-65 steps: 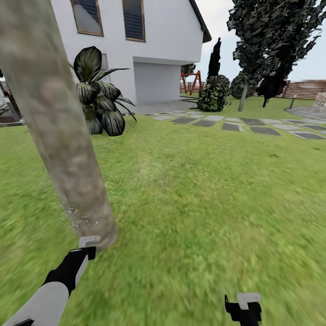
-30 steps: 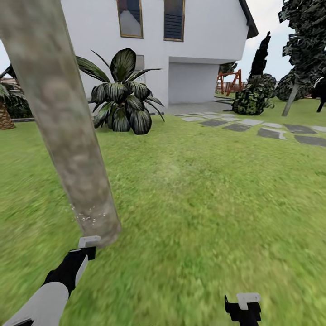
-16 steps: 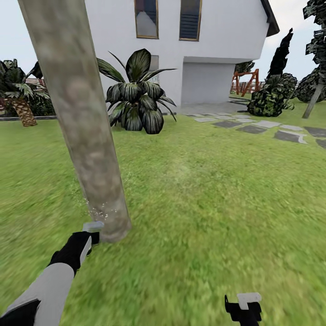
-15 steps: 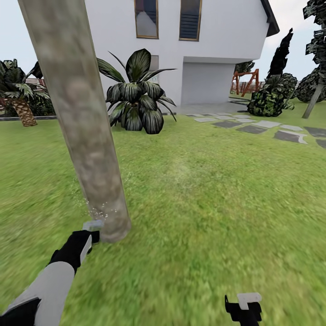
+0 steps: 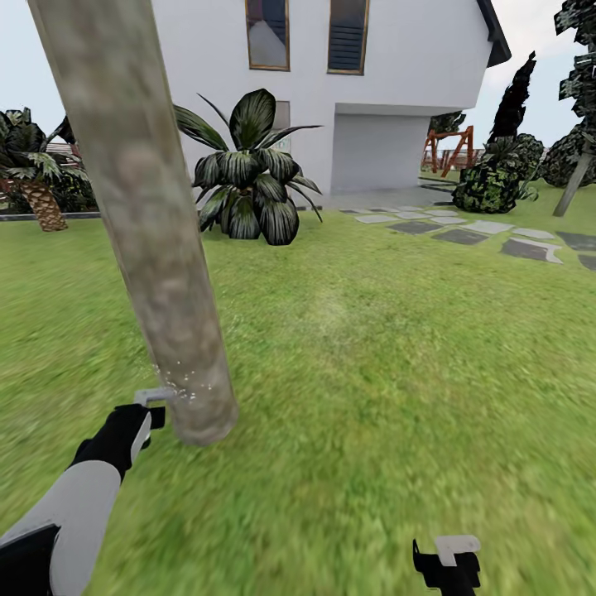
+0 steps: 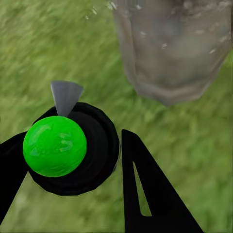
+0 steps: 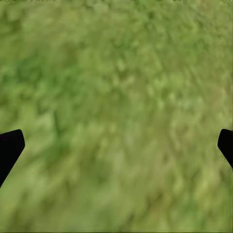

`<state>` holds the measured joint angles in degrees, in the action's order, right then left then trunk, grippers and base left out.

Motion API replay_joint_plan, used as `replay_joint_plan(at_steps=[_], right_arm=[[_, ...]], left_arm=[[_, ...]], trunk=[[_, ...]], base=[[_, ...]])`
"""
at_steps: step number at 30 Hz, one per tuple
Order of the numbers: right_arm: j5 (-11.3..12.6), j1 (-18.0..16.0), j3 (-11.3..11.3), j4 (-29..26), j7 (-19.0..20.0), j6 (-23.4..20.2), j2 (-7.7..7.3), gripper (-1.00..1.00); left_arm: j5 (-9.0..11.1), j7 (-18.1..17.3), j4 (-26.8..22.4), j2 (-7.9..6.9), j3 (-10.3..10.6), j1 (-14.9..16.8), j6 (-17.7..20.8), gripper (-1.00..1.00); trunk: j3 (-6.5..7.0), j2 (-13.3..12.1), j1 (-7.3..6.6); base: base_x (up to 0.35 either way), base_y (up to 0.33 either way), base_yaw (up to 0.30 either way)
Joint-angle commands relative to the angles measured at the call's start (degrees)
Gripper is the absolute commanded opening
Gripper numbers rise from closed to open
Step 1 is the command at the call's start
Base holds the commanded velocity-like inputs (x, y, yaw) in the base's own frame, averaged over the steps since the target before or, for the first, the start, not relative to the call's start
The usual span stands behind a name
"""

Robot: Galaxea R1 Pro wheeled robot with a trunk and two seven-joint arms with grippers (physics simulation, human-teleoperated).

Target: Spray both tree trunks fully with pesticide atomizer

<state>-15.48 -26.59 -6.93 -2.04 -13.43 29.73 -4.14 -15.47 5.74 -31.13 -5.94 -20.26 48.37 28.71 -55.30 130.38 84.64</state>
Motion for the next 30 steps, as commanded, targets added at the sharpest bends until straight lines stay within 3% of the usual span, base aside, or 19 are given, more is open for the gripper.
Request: replay_joint_plan(at_steps=[1,16,23,30], right_arm=[[-0.61,-0.04,-0.45,0.07,-0.19,0.16,0.01,1.0],[-0.61,-0.04,-0.45,0.02,-0.25,0.16,0.01,1.0],[-0.61,-0.04,-0.45,0.02,-0.27,0.16,0.14,1.0],[-0.61,-0.04,-0.45,0.02,-0.25,0.16,0.35,1.0]], left_arm=[[-0.17,0.06,-0.07,-0.01,-0.13,0.1,0.22,-1.0],[-0.17,0.32,-0.07,0.07,-0.22,0.24,0.14,-1.0],[-0.17,0.33,-0.07,0.12,-0.22,0.37,0.05,-1.0],[-0.17,0.42,-0.07,0.07,-0.22,0.24,0.03,-1.0]], trunk=[[-0.05,0.02,0.01],[-0.05,0.02,0.01],[-0.05,0.02,0.01],[-0.05,0.02,0.01]], base=[[0.207,-0.15,0.0],[0.05,-0.256,0.0],[0.203,-0.208,0.007],[0.115,-0.233,0.232]])
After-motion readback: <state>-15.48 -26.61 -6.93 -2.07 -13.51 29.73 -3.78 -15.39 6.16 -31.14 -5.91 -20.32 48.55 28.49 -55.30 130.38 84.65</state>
